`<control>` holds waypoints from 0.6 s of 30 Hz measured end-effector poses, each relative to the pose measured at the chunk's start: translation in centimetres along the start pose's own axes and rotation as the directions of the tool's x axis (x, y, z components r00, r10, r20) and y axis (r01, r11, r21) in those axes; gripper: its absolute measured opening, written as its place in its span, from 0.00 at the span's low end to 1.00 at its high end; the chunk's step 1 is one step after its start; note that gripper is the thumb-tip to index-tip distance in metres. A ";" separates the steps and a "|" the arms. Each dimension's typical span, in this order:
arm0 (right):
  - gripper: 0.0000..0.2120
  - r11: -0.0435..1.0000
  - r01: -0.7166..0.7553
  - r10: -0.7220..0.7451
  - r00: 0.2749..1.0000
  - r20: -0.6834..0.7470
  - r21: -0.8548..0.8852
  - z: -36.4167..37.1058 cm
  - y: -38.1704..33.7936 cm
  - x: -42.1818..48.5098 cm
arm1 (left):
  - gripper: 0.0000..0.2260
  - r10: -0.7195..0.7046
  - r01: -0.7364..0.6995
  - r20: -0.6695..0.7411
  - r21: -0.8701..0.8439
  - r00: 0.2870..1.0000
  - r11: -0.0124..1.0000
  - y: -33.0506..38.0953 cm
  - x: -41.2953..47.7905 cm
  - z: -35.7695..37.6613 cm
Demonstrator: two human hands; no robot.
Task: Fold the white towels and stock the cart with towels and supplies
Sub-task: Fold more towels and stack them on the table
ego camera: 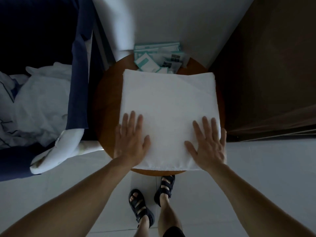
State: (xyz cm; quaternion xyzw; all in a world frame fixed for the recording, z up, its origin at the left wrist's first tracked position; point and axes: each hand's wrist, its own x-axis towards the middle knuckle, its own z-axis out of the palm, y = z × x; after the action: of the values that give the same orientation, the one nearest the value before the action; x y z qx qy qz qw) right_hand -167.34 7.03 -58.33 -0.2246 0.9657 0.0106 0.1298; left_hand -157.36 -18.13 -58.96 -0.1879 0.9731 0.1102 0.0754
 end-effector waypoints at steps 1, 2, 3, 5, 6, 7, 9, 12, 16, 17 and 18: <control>0.38 1.000 0.018 -0.017 0.998 0.058 -0.012 0.4 -0.1 0.3 | 0.33 0.064 -0.065 0.043 0.036 0.997 0.997 0.2 0.1 0.6; 0.38 1.000 0.024 -0.023 0.995 0.097 -0.012 0.9 0.1 0.5 | 0.33 0.085 -0.089 0.083 0.046 0.993 0.995 0.1 0.2 1.5; 0.39 1.000 0.022 -0.021 0.993 0.118 -0.008 1.3 0.3 0.7 | 0.33 0.085 -0.090 0.109 0.044 0.990 0.995 -0.1 0.3 2.2; 0.39 1.000 0.028 -0.027 0.992 0.125 -0.005 1.8 0.5 0.8 | 0.34 0.078 -0.084 0.119 0.047 0.990 0.995 -0.6 0.4 3.7; 0.39 1.000 0.031 -0.031 0.992 0.126 0.001 2.0 0.5 0.9 | 0.34 0.079 -0.085 0.115 0.053 0.990 0.995 -0.8 0.4 4.1; 0.39 0.999 0.031 -0.032 0.991 0.127 0.011 2.2 0.5 1.0 | 0.34 0.081 -0.089 0.113 0.060 0.990 0.994 -0.8 0.4 4.4; 0.39 0.999 0.027 -0.030 0.991 0.131 0.027 2.1 0.5 1.1 | 0.34 0.082 -0.088 0.104 0.059 0.991 0.994 -0.8 0.6 4.6; 0.39 0.999 0.033 -0.035 0.984 0.173 0.014 1.8 0.3 1.3 | 0.35 0.072 -0.081 0.165 0.051 0.984 0.995 -0.6 0.7 3.7; 0.39 0.998 0.041 -0.031 0.980 0.197 -0.046 -0.4 -0.4 1.4 | 0.37 0.054 -0.068 0.233 0.055 0.971 0.996 -0.2 0.9 0.5; 0.39 0.997 0.061 -0.053 0.983 0.173 -0.041 -1.2 -0.9 1.7 | 0.37 0.061 -0.072 0.200 0.048 0.978 0.996 -0.1 1.2 -0.8; 0.38 0.996 0.093 -0.089 0.987 0.133 -0.019 -2.2 -1.8 2.1 | 0.36 0.077 -0.084 0.153 0.044 0.985 0.995 -0.1 1.8 -2.3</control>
State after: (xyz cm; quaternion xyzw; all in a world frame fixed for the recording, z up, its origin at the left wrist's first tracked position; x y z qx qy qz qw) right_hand -168.96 4.33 -56.65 -0.2689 0.9436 0.0317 0.1907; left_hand -159.25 -19.41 -57.14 -0.1375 0.9738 0.1024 0.1491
